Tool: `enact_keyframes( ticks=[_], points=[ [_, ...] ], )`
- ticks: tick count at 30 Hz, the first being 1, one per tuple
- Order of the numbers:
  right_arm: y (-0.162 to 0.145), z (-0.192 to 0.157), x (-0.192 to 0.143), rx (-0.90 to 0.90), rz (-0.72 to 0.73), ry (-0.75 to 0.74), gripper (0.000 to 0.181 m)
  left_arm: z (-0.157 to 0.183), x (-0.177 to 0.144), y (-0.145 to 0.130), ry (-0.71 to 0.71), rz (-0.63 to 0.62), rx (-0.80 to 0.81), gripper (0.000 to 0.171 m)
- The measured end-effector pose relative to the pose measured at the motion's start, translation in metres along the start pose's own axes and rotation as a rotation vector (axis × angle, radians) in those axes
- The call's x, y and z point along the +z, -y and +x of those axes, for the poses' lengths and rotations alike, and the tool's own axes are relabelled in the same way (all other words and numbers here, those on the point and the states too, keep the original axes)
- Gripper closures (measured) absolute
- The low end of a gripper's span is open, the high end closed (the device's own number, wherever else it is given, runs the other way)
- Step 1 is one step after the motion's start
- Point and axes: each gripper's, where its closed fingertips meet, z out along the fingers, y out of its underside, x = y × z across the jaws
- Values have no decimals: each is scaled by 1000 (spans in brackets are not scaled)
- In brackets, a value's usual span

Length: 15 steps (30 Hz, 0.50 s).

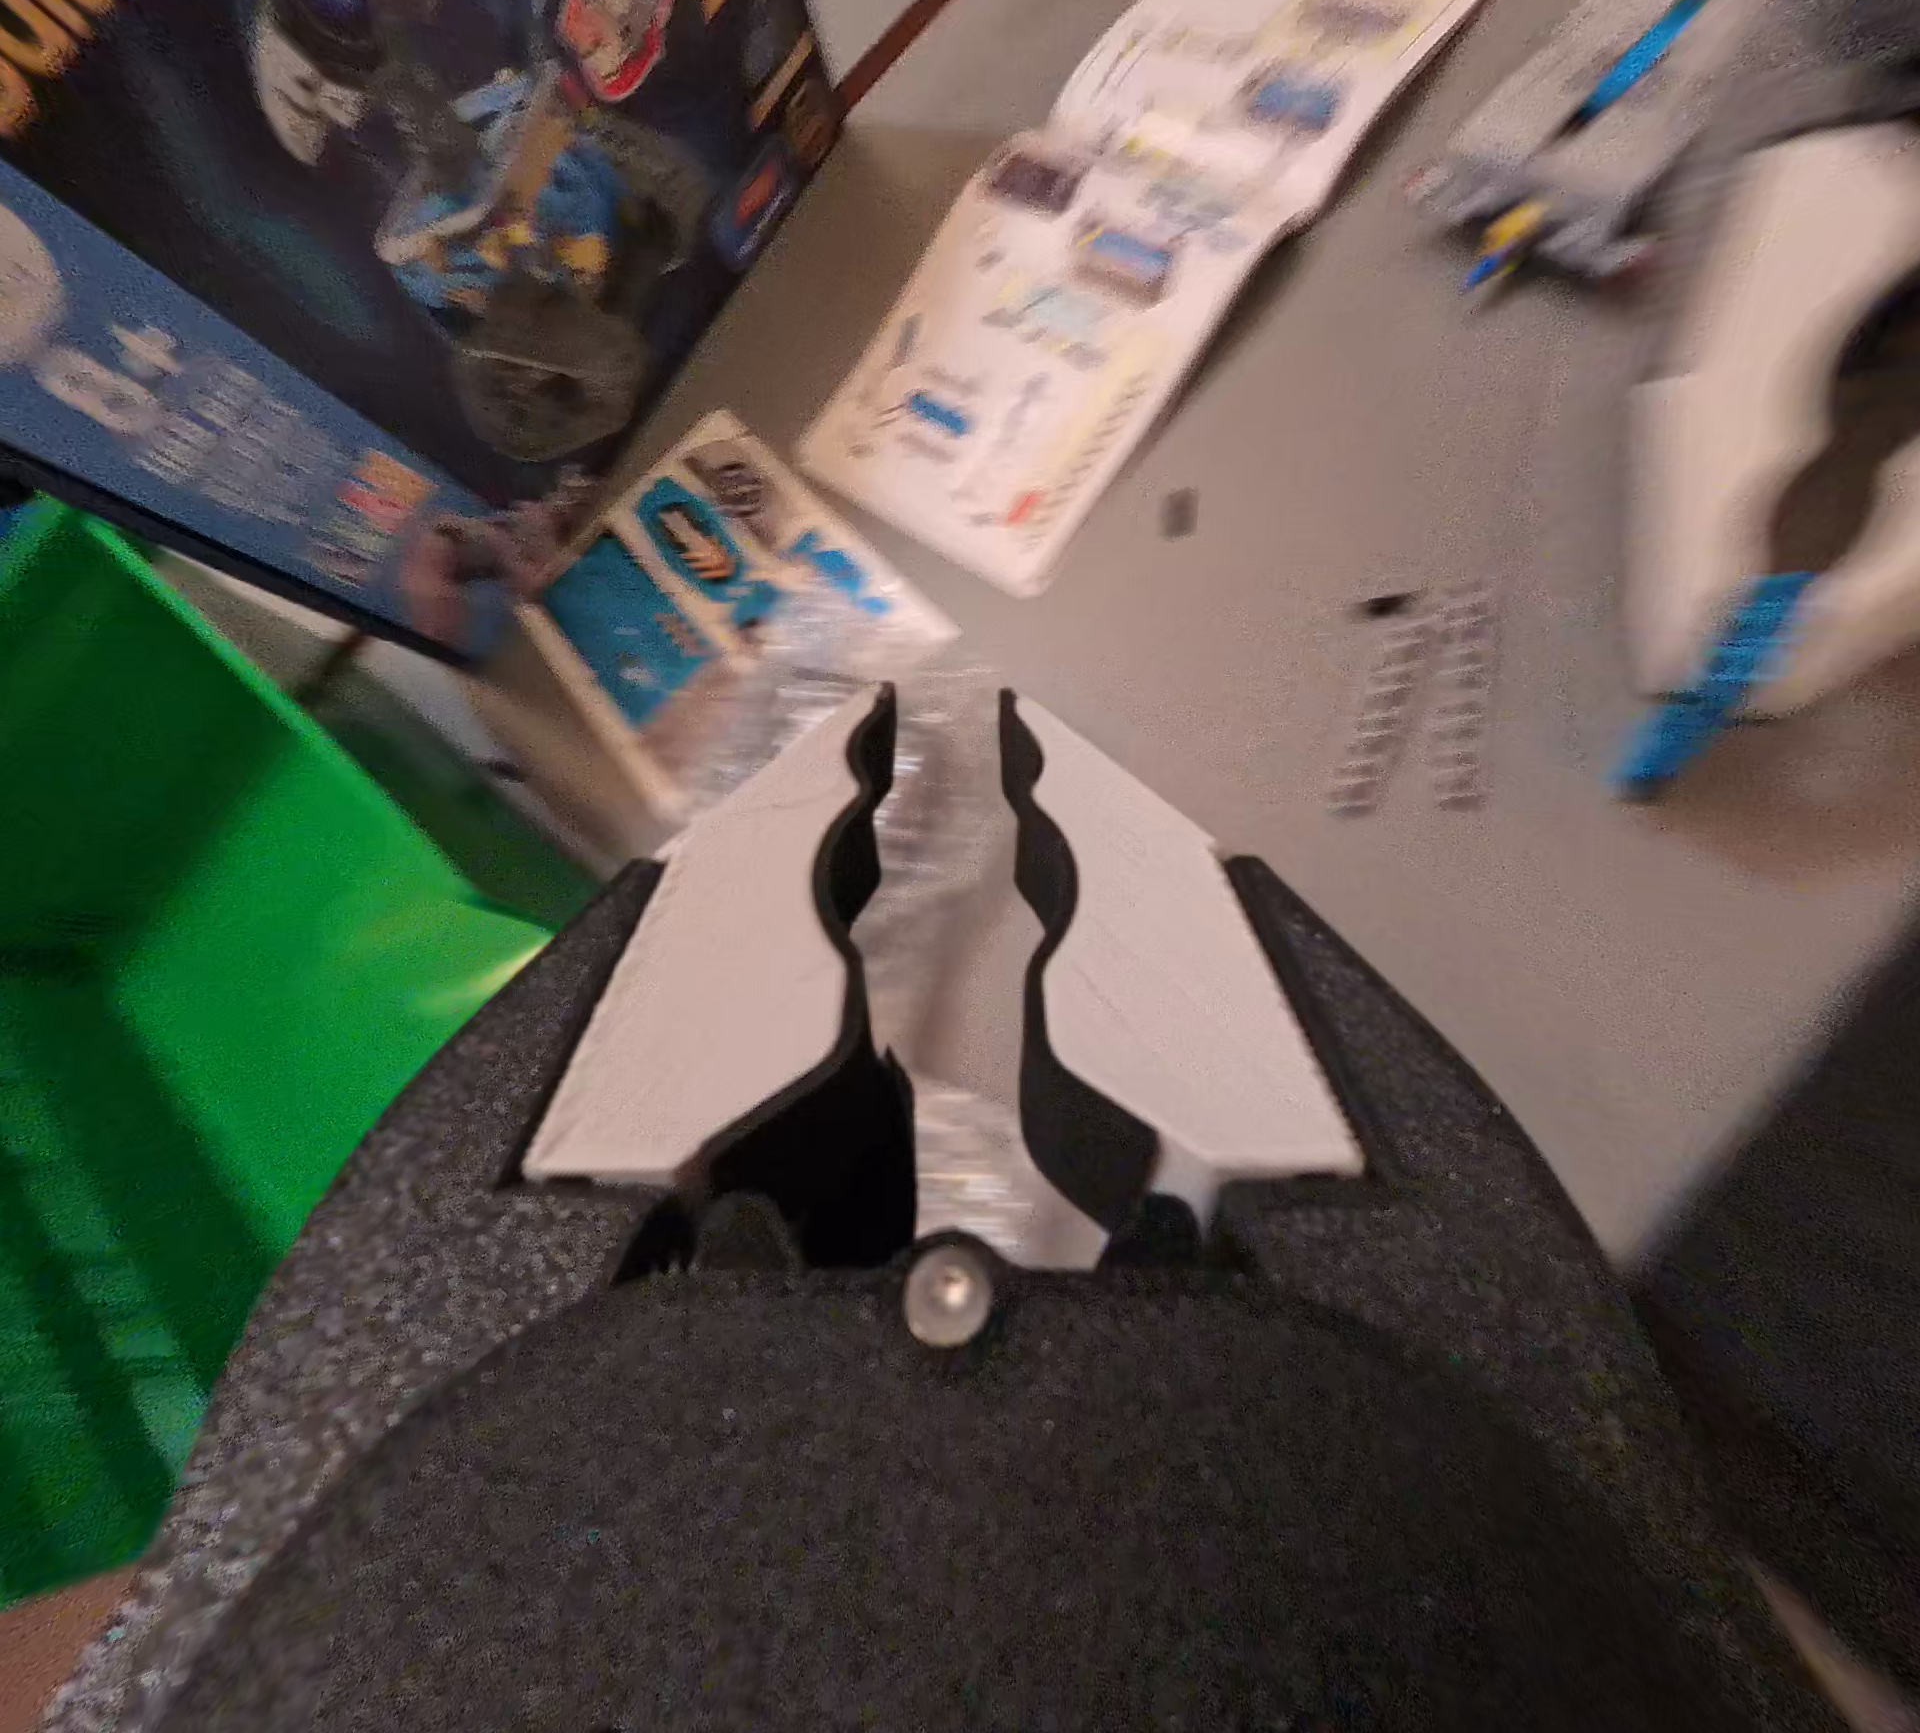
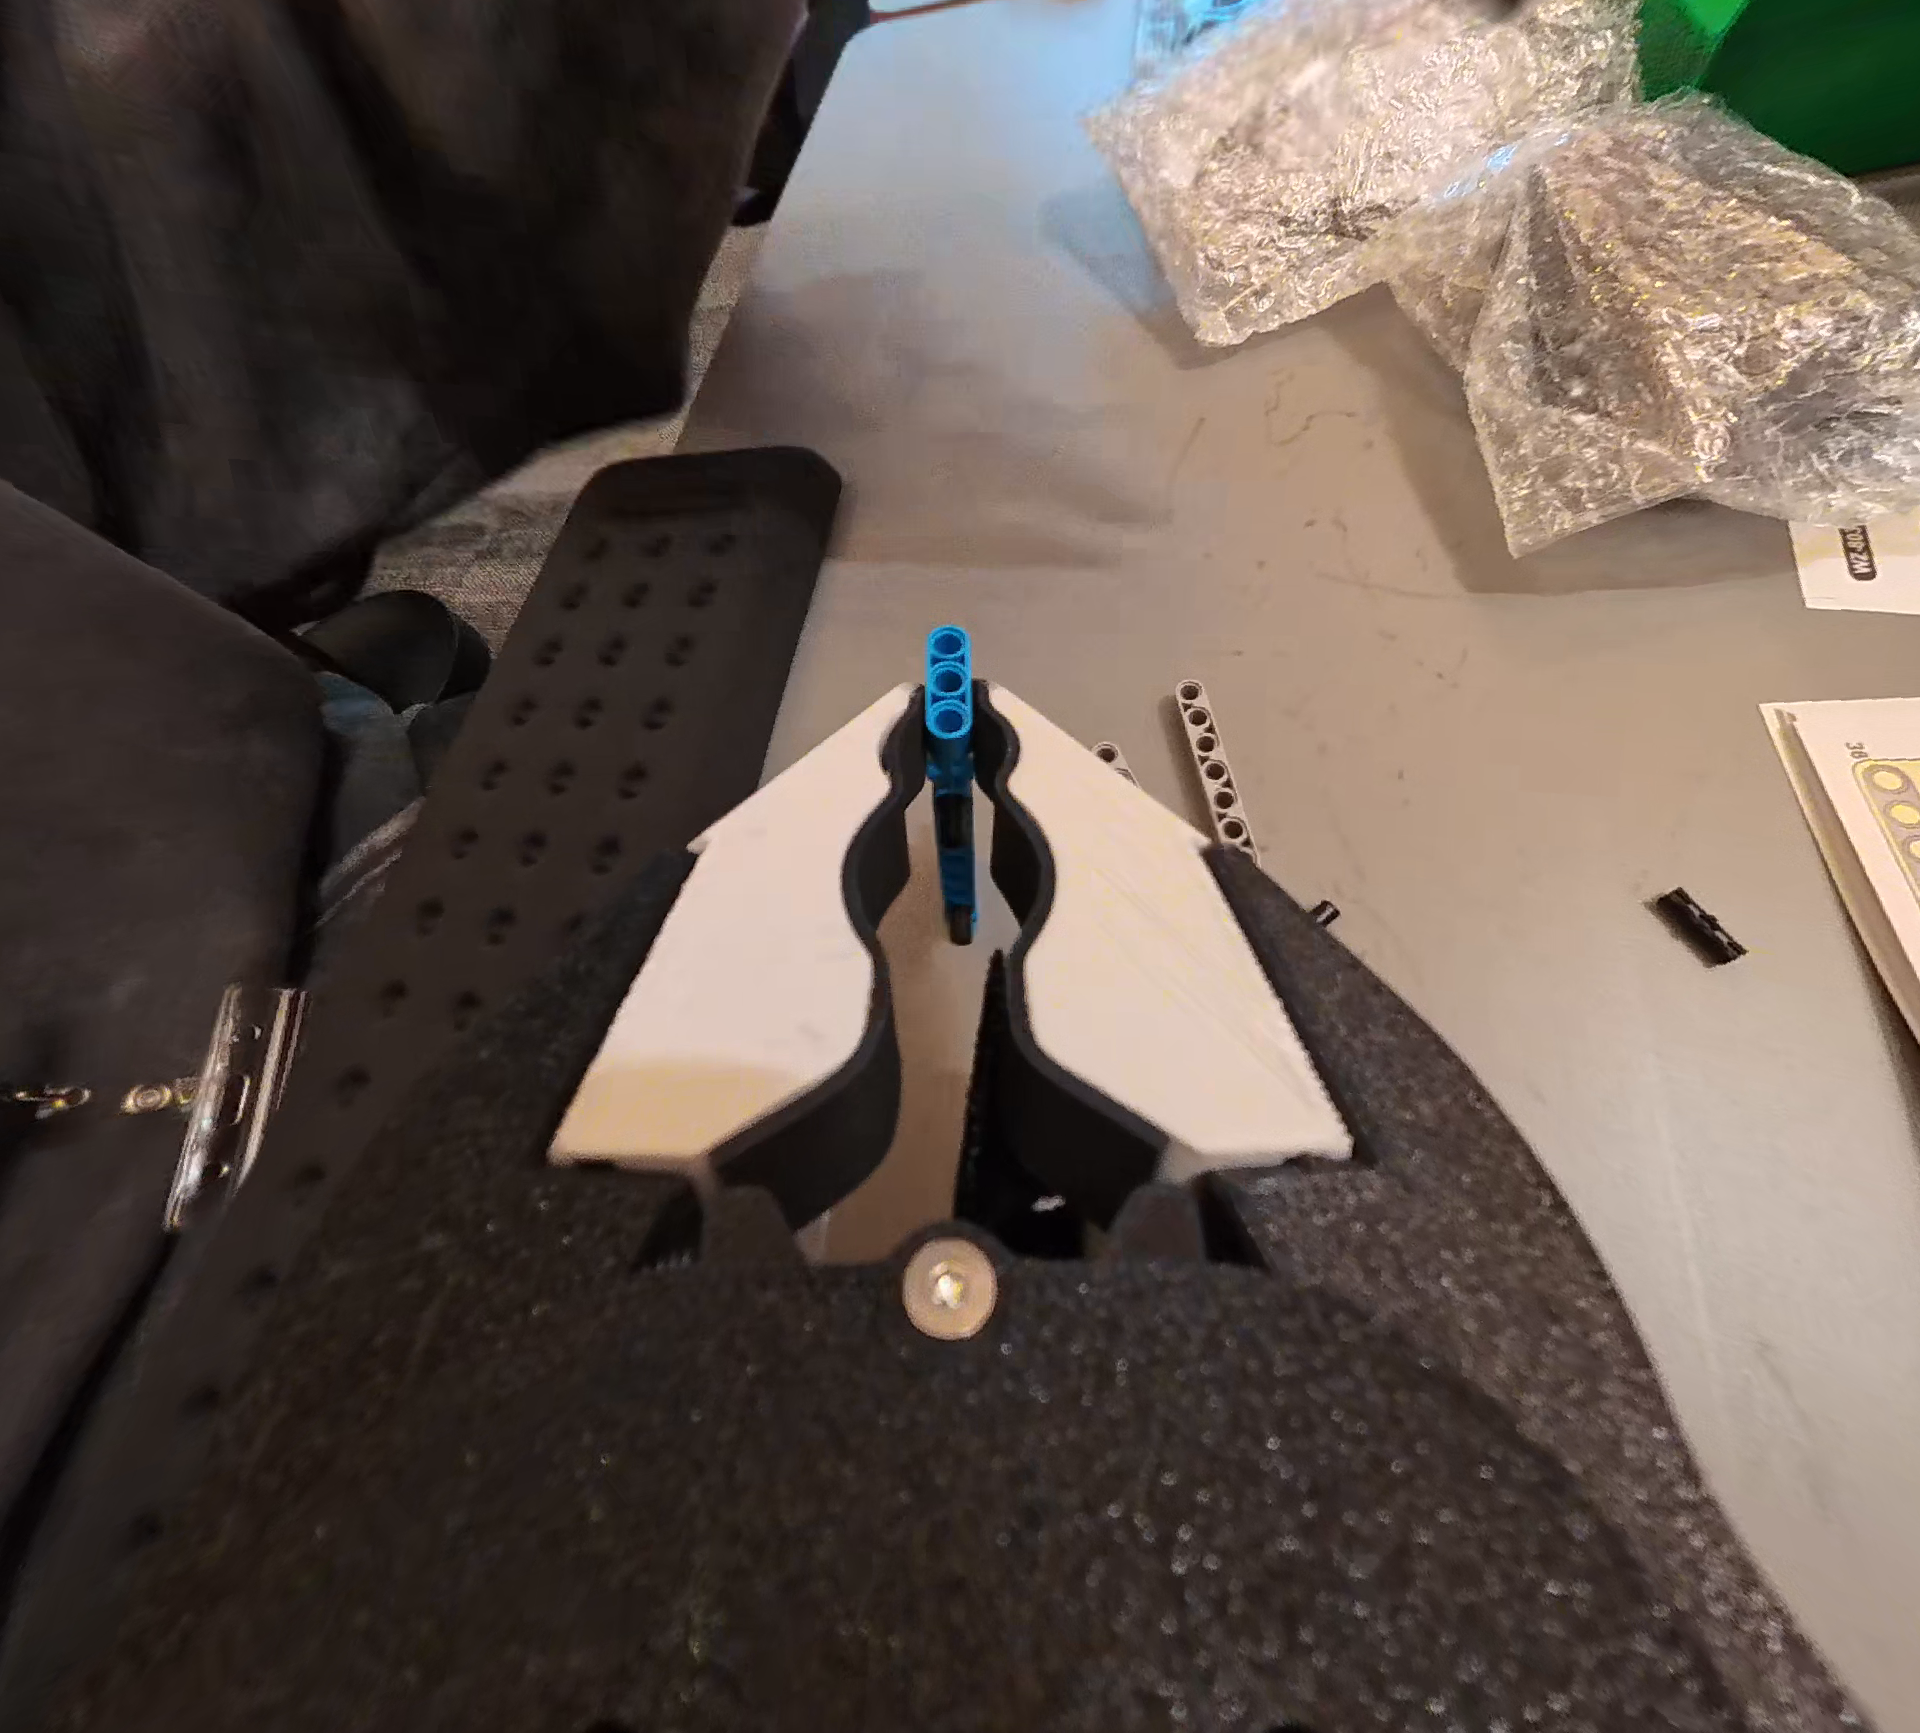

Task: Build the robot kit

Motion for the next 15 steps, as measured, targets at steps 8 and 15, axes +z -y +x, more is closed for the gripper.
enact_keyframes(
  ticks=[8,15],
  points=[
    [-1,-2,0,17,-2,23,175,-169,111,-83,21,-1017,531,136],
    [-2,-8,1,23,-10,53,175,-187,157,-97,-76,-1206,673,140]
  ],
)
